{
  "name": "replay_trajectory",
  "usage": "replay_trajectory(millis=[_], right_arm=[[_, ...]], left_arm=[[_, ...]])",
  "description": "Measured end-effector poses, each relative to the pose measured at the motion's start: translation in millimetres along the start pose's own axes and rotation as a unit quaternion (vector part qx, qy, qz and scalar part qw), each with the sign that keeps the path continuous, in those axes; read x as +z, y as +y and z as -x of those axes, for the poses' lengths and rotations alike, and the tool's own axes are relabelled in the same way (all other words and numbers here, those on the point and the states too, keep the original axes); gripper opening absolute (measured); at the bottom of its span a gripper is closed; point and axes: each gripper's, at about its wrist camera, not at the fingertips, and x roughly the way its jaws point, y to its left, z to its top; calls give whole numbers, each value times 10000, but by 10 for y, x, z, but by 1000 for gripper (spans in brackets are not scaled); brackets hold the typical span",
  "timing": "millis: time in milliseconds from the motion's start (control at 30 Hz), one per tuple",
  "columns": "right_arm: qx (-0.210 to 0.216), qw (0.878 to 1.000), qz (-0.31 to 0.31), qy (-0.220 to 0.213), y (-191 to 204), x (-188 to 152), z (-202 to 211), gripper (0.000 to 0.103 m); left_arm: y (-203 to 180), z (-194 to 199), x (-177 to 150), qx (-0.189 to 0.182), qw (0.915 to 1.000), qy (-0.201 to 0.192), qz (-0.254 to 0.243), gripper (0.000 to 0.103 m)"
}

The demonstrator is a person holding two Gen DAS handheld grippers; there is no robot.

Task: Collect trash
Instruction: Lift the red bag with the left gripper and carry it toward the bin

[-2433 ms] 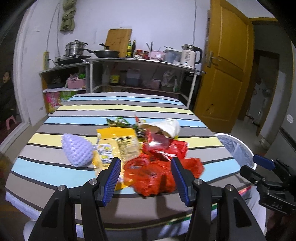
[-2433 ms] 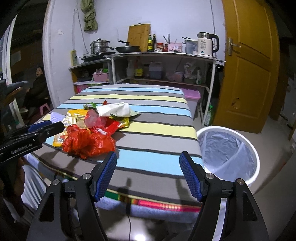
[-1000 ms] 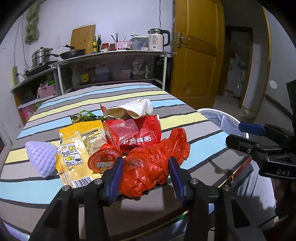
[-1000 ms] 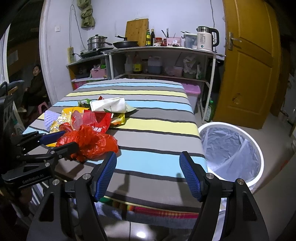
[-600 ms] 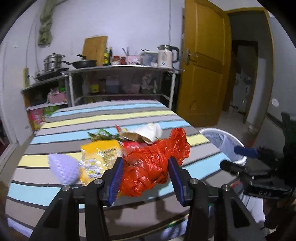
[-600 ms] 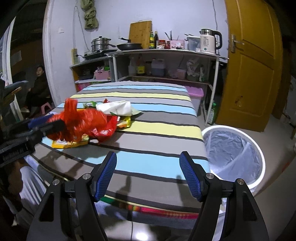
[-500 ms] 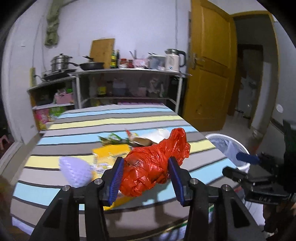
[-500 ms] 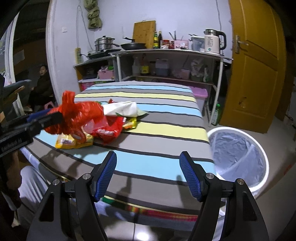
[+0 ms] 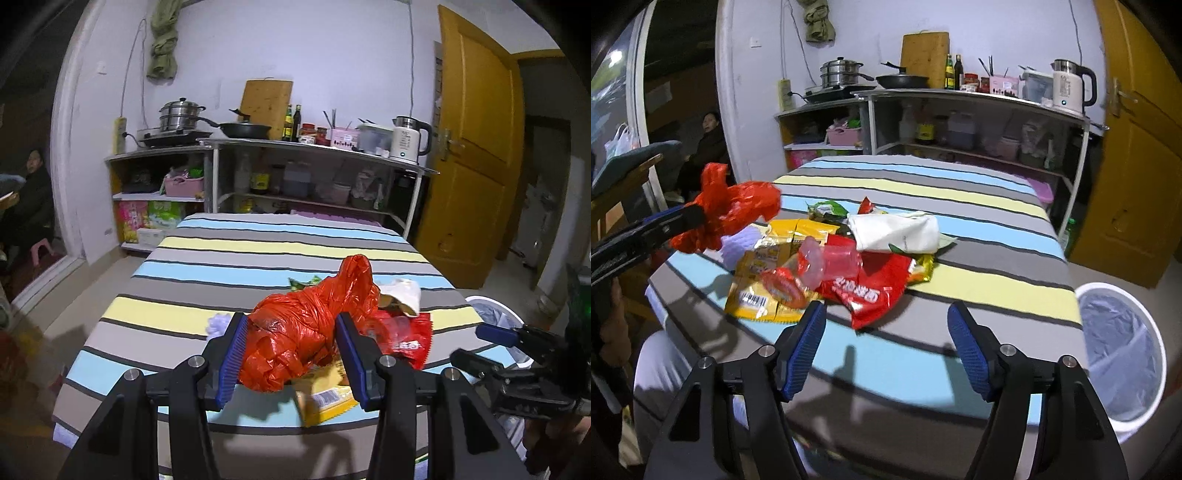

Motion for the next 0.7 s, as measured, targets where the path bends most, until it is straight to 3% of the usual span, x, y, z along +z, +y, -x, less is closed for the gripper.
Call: replay_trajectory(millis=[267, 433, 467, 700], right_arm=[[102, 9982, -426, 402, -211, 139, -434, 50], [346, 9950, -650, 673, -321, 140, -618, 11], [300, 9955, -626, 638, -306, 137, -590, 7], [385, 9964, -600, 466, -278, 129, -392, 2]], left_arm=[[93, -112, -33, 24, 9999, 75, 66, 48], [104, -183, -45, 29, 9999, 120, 68, 48], [85, -187, -45, 33, 9999, 128, 64, 48], [35, -224, -35, 2, 9999, 150, 48, 48]])
